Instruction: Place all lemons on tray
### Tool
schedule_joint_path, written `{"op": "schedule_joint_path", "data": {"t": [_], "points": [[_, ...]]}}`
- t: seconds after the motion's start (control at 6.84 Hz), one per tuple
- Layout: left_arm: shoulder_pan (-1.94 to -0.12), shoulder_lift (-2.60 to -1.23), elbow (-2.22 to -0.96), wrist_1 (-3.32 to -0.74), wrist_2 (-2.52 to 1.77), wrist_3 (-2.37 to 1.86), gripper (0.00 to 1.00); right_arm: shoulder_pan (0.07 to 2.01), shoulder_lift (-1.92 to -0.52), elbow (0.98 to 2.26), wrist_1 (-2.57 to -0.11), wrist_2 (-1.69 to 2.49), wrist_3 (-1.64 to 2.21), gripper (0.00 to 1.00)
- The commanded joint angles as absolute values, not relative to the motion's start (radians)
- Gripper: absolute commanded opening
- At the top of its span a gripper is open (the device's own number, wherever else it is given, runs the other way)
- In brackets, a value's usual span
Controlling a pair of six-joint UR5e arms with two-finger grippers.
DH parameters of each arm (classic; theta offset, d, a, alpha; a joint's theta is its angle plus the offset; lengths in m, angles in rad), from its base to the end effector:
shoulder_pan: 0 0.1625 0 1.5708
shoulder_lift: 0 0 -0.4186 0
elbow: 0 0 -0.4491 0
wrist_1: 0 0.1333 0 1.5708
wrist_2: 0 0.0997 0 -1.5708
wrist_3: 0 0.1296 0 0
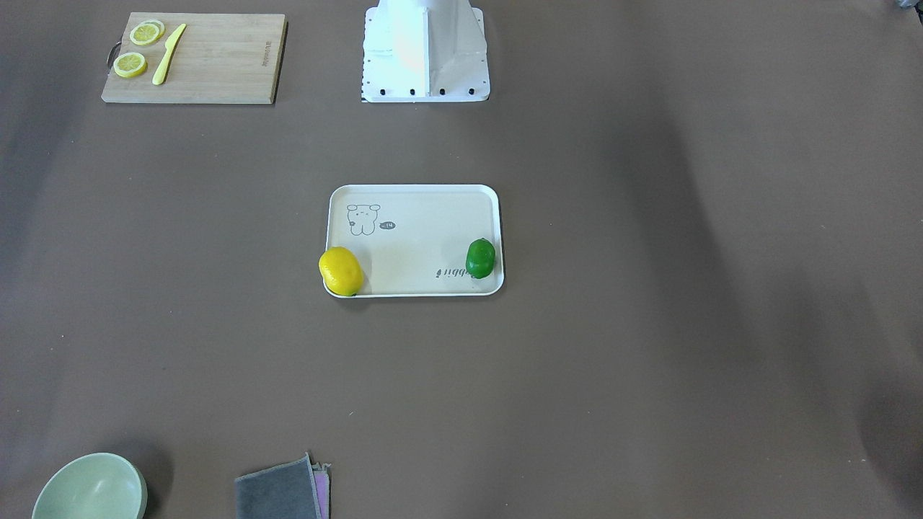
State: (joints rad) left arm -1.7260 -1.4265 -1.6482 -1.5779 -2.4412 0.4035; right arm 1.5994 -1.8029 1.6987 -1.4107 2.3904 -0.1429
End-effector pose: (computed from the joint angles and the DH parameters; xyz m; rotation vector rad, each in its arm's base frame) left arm -0.1084 -0.4713 0.6961 0.1865 0.8534 0.2063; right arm 0.0516 -0.4536 0.6993 0.1228 -0.8125 -0.1307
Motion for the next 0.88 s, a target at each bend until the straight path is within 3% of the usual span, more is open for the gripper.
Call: {"op": "schedule_joint_path", "data": {"t": [0.0,0.73], "points": [[-1.721,-1.451,-1.658,-1.530,-2.436,0.374,0.98,1.598,-1.804,1.698,-1.393,2.391,-0.143,1.00],[-1.652,-1.454,-1.716,-1.526,-2.437,0.167,0.98,1.594,-1.802,1.700,-1.391,2.396,-0.143,1.00]]}}
